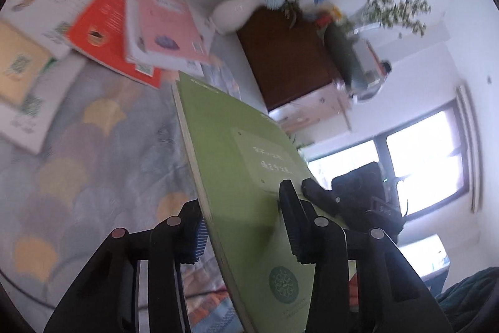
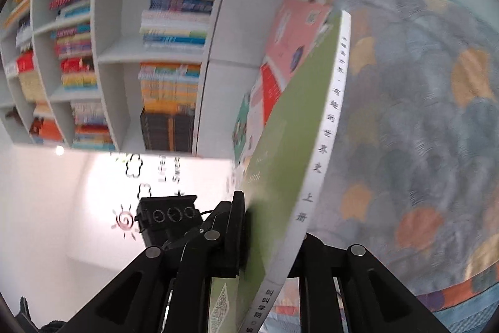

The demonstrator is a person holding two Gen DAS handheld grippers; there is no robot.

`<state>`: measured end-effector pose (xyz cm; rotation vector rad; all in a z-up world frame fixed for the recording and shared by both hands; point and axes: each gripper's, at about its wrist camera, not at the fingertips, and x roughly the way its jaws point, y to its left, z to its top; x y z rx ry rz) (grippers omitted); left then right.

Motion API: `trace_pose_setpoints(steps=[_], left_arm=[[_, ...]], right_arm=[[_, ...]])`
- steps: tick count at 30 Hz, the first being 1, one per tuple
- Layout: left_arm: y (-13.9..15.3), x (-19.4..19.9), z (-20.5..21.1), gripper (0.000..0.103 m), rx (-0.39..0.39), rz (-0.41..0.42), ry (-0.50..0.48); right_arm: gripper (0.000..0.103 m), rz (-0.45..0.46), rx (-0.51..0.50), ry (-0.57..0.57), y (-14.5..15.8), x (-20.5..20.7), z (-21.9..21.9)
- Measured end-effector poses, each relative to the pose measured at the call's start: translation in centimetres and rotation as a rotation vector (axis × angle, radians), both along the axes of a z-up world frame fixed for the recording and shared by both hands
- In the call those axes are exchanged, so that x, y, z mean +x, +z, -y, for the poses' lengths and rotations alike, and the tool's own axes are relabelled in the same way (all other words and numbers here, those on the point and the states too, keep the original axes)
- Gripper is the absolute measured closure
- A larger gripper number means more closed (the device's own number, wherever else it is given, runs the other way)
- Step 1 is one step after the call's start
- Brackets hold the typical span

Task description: Organize books

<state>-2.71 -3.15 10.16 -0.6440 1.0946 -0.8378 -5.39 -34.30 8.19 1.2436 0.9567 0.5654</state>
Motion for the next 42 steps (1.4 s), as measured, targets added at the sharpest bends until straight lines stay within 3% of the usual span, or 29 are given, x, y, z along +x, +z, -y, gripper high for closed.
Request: trace_pose_setpoints(steps=[3, 8, 12, 14, 16, 24, 26, 28, 32, 34, 37, 39, 42], left_arm=[[0.1, -0.4, -1.8, 0.067, -0.025, -0.001, 0.081], [0.1, -2.3, -7.3, 0.078, -0.092, -0.01, 0.222], [0.6, -3.3, -11.0, 0.078, -0.01, 0.026, 0.288], [0.2, -3.5, -12.2, 0.078, 0.036, 0.011, 0.32], [-0.6, -3.5, -13.7, 0.078, 0.03, -0.02, 0.354], [-1.0, -3.1, -13.3, 0.077, 0.149, -0.023, 0.368], [-1.4, -2.6, -12.3, 0.078, 0.2, -0.019, 0.368], [-1.8, -2.0, -11.4, 0.078, 0.23, -0.012, 0.36], [-1.1, -1.4, -9.9, 0.078, 0.24, 0.029, 0.348], [0.1, -1.1, -8.7, 0.078, 0.285, 0.064, 0.322], [1.9, -0.7, -7.0, 0.078, 0.312, 0.113, 0.278], [2.8, -0.5, -5.6, 0.078, 0.286, 0.126, 0.247], [3.9, -0.6, -3.1, 0.076, 0.267, 0.155, 0.179]], right_arm=[[0.09, 0.049, -0.013, 0.081, 1.2, 0.7, -1.4], [0.09, 0.096, -0.053, 0.175, 2.0, 1.7, -5.8], [0.088, 0.127, -0.096, 0.257, 2.1, 2.2, -10.7], [0.086, 0.145, -0.173, 0.315, 2.2, 3.2, -12.8], [0.085, 0.159, -0.24, 0.354, 1.9, 3.7, -15.1], [0.084, 0.115, -0.189, 0.462, -2.3, 4.1, -18.0], [0.073, 0.081, -0.141, 0.481, -3.7, 4.3, -18.2], [0.044, 0.012, -0.136, 0.512, -5.5, 4.3, -18.7], [0.03, -0.109, -0.019, 0.542, -9.6, 2.5, -19.3], [0.014, -0.173, 0.05, 0.534, -11.1, 1.6, -19.1], [0.006, -0.278, 0.038, 0.522, -11.9, 0.1, -17.5], [0.0, -0.32, 0.117, 0.475, -12.4, -1.4, -15.1], [0.0, -0.371, 0.218, 0.358, -13.7, -3.6, -10.6]])
